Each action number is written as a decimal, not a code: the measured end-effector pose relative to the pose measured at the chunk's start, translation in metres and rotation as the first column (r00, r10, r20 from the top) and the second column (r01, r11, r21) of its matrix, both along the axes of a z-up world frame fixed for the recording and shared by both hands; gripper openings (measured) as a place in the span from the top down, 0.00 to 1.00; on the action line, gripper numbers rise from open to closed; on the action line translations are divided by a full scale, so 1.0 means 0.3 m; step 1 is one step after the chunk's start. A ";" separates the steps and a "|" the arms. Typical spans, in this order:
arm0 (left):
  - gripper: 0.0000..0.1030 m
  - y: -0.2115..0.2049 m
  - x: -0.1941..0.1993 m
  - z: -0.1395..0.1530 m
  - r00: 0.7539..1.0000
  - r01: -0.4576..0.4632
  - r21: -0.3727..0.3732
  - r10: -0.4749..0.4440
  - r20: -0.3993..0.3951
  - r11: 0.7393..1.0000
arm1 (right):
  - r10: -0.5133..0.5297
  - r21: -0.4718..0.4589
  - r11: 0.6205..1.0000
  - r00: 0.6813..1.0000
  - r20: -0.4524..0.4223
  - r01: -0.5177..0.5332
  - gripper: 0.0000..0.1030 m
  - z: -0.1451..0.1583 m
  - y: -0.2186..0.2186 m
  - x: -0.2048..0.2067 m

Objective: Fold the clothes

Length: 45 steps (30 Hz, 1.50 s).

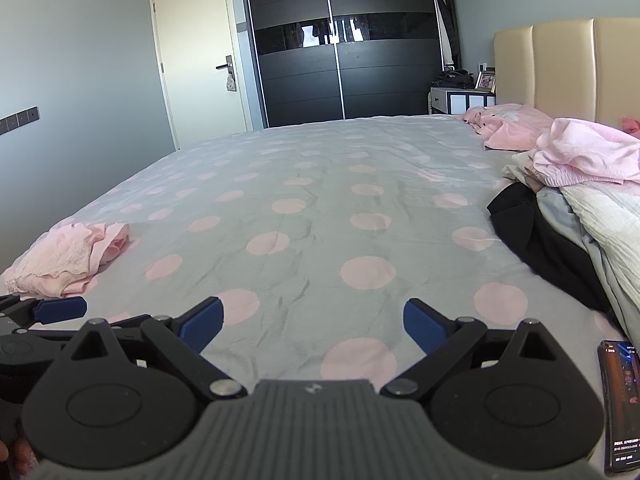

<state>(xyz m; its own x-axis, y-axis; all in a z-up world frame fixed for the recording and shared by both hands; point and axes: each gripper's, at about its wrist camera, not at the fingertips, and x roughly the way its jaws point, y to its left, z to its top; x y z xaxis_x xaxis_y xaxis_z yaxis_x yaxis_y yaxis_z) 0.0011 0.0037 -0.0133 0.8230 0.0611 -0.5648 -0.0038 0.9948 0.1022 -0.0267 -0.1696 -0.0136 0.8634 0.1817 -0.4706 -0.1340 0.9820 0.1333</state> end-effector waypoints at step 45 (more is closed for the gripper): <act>0.26 0.105 0.409 0.090 0.994 0.005 0.053 0.001 -0.114 0.999 | -0.323 -0.606 0.741 0.945 0.058 0.290 0.09 0.134 -1.125 0.485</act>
<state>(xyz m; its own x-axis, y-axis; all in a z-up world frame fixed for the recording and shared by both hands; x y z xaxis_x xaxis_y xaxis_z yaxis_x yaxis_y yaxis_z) 0.1237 0.0352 0.0138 0.7539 0.0918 -0.6506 0.0131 0.9879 0.1545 0.1187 -0.5072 0.0267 0.7964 -0.4216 -0.4337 0.1790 0.8492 -0.4968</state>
